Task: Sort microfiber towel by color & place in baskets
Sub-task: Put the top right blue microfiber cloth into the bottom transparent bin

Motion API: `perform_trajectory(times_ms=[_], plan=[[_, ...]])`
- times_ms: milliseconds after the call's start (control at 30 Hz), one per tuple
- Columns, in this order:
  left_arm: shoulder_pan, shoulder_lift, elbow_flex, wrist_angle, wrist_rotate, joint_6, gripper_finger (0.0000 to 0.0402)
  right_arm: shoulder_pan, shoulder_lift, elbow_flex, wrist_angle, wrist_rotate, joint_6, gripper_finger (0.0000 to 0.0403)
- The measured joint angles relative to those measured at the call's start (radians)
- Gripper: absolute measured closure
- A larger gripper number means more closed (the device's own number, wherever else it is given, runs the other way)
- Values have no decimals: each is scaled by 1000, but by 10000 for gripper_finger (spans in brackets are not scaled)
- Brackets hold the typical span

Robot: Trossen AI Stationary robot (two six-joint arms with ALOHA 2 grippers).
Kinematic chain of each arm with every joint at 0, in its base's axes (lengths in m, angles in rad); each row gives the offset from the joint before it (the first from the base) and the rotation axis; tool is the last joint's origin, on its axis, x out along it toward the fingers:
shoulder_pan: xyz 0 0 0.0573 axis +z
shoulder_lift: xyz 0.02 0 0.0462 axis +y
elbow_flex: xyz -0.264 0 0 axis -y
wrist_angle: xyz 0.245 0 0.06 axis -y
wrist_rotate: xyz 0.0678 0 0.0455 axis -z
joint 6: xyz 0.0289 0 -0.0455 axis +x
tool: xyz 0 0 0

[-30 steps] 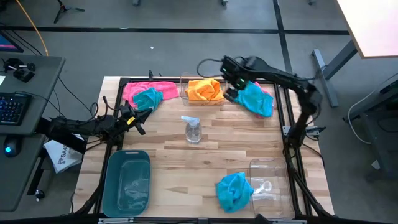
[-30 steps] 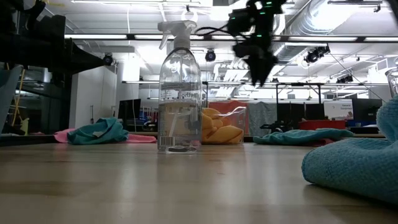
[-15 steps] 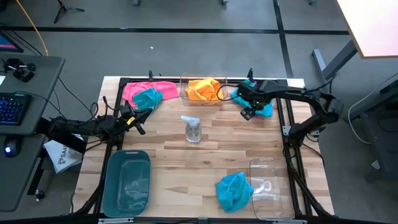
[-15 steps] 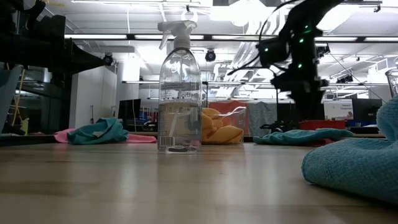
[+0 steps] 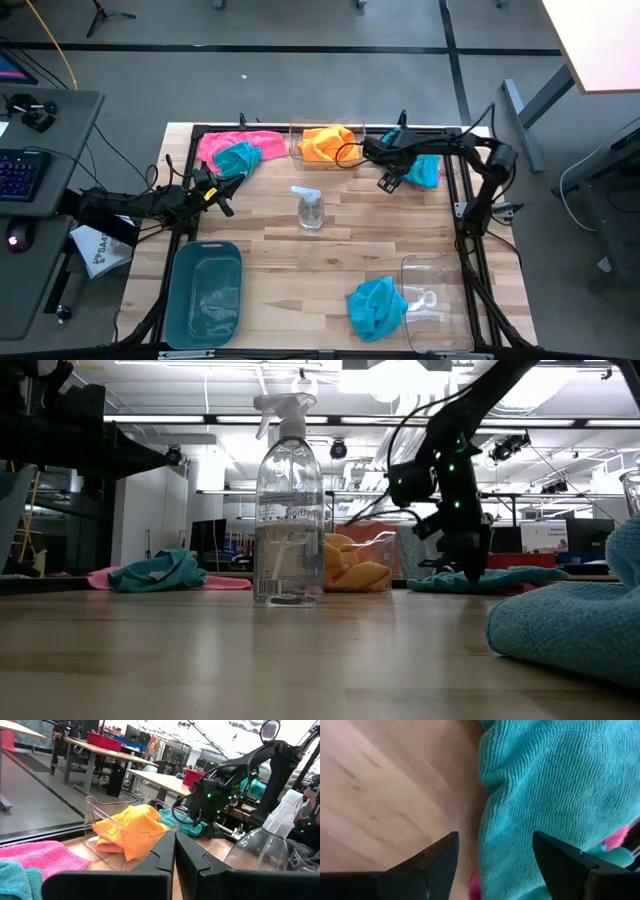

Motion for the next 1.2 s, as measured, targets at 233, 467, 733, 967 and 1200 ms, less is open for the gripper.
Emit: perform_trajectory(times_ms=[233,467,733,967,1200], plan=[[0,0,0,0,0,0,401,0,31,0,4,79,-113,180],[0,0,0,0,0,0,401,10,12,-1,3,73,-131,379],[0,0,0,0,0,0,401,54,-206,108,-117,77,-99,396],[0,0,0,0,0,0,401,75,-495,318,-189,-118,-30,400],[0,0,0,0,0,0,401,179,-759,459,-187,-520,109,402]])
